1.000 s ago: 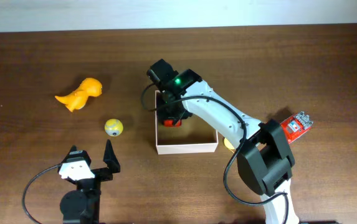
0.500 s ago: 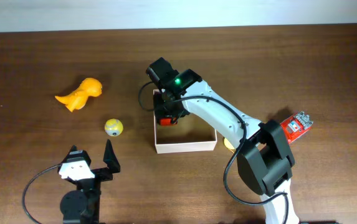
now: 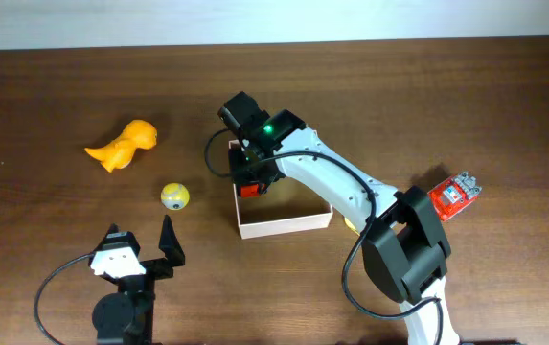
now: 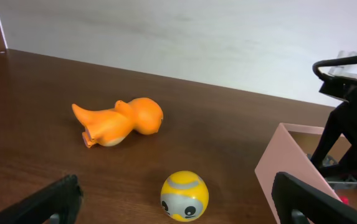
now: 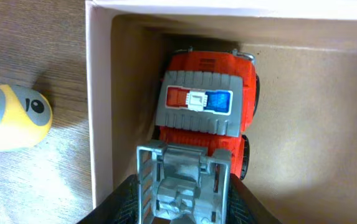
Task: Pack container
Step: 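Lower the fire truck into the box and open the right gripper, then raise the right gripper and move it to the near red fire truck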
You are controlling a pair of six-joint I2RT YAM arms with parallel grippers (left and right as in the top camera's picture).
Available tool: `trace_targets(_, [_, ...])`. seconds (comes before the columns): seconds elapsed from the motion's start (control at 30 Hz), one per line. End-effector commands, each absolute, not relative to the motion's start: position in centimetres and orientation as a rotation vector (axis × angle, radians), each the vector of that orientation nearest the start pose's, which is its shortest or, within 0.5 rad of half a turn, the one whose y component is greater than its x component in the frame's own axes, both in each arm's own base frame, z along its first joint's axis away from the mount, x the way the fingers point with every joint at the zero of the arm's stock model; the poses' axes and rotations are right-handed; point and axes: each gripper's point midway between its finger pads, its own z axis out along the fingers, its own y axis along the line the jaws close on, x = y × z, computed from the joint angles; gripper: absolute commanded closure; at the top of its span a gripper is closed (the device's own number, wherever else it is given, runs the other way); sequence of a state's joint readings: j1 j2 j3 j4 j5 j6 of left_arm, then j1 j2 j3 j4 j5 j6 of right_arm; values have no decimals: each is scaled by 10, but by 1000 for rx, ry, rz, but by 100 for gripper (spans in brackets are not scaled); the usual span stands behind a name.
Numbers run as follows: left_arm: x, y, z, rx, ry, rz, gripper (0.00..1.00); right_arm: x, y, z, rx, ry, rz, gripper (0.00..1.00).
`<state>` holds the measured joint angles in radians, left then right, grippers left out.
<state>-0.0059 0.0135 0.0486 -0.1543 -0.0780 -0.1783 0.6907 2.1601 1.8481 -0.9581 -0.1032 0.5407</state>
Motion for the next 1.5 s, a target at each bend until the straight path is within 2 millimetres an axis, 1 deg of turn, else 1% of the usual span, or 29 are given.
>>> trace_targets(0.0, [242, 13, 156, -191, 1674, -60, 1, 364, 332, 77, -305, 2915, 389, 61])
trace_targets(0.03, [242, 13, 156, -191, 1673, -60, 1, 365, 332, 77, -304, 2913, 390, 55])
trace_targets(0.1, [242, 13, 156, -192, 1673, -61, 1, 366, 332, 77, -305, 2907, 388, 44])
trace_targets(0.27, [242, 13, 156, -191, 1673, -60, 1, 367, 331, 77, -307, 2903, 378, 36])
trace_targets(0.33, [242, 13, 156, -191, 1674, -60, 1, 367, 331, 77, -311, 2902, 376, 34])
trace_targets(0.5, [242, 13, 156, -191, 1673, -60, 1, 370, 328, 77, -316, 2891, 346, 34])
trace_targets(0.57, [242, 13, 156, -191, 1674, -60, 1, 376, 323, 77, -300, 2876, 314, 34])
trace_targets(0.67, [242, 13, 156, -191, 1674, -60, 1, 383, 317, 79, -271, 2870, 317, 34])
trace_targets(0.8, [242, 13, 156, -191, 1673, -60, 1, 399, 302, 85, -222, 2854, 320, 34])
trace_targets(0.97, [242, 13, 156, -191, 1673, -60, 1, 424, 284, 107, -171, 2805, 337, 34])
trace_targets(1.07, [242, 13, 156, -192, 1674, -60, 1, 440, 271, 128, -150, 2765, 342, 34])
trace_targets(1.17, [242, 13, 156, -191, 1674, -60, 1, 455, 256, 154, -158, 2720, 339, 34])
trace_targets(1.3, [242, 13, 156, -191, 1674, -60, 1, 465, 240, 182, -172, 2682, 320, 34])
trace_targets(1.33, [242, 13, 156, -191, 1673, -60, 1, 467, 230, 189, -150, 2685, 296, 33])
trace_targets(1.4, [242, 13, 156, -191, 1674, -60, 1, 467, 209, 193, -82, 2706, 234, 34])
trace_targets(1.47, [242, 13, 156, -191, 1673, -60, 1, 463, 176, 194, 61, 2748, 126, 34])
